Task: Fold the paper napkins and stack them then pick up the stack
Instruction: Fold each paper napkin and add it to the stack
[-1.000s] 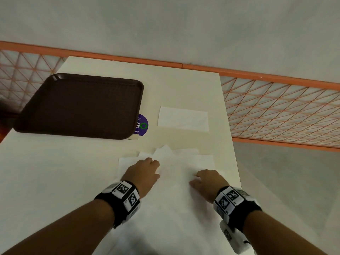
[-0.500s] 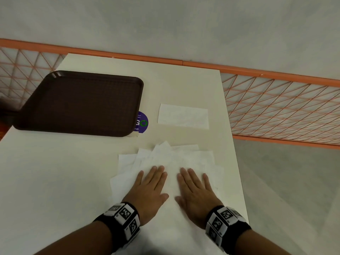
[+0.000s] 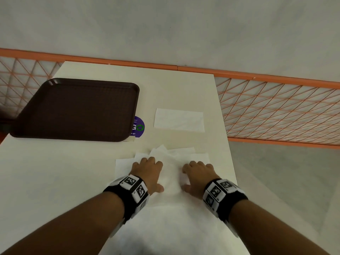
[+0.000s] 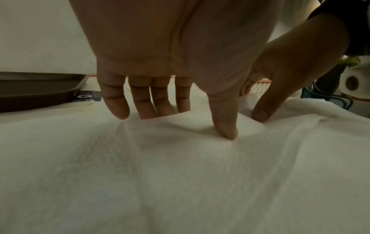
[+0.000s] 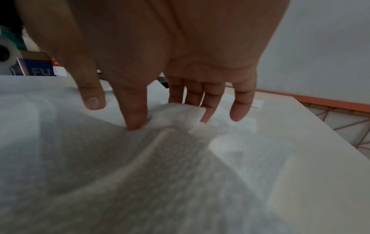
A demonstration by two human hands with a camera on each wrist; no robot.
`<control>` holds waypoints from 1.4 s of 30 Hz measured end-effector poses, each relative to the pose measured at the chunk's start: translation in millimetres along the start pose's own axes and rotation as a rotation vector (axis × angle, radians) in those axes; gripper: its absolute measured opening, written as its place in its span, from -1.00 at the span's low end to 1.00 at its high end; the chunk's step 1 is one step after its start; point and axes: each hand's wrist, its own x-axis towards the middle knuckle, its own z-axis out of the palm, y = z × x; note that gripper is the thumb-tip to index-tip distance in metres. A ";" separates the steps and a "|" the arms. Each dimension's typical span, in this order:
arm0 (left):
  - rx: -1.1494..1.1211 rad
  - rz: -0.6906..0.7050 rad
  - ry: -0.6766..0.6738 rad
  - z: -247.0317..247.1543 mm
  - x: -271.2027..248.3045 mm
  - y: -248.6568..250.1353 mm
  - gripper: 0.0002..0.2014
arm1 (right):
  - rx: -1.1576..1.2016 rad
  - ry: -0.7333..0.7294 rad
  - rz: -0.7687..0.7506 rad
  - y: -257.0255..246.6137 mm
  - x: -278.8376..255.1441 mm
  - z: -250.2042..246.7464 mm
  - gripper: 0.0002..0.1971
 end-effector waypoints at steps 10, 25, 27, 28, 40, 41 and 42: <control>-0.119 0.002 0.126 -0.2 -15.7 -2.6 -0.73 | 0.110 0.048 0.048 -0.9 -6.6 0.0 -0.72; -0.115 0.500 0.689 5.8 -36.9 -40.6 -0.90 | 0.417 0.292 -0.090 17.0 -29.1 14.6 -0.69; -0.208 0.528 0.680 -8.7 -40.8 -35.8 -0.71 | 0.431 0.274 -0.094 15.9 -28.9 15.5 -0.70; -0.332 0.487 0.635 -16.4 -42.4 -34.3 -0.65 | 0.477 0.253 -0.077 16.2 -30.3 14.4 -0.71; -1.674 -0.230 -0.037 -13.5 -6.7 -30.2 -0.82 | 1.533 0.327 0.293 43.3 -12.9 -10.1 -0.90; -1.635 -0.249 0.003 -14.0 -0.5 -28.6 -0.84 | 1.539 0.338 0.325 46.1 -4.9 -9.6 -0.90; -1.590 -0.271 0.059 -15.9 8.8 -28.8 -0.87 | 1.521 0.347 0.346 50.3 4.1 -9.7 -0.89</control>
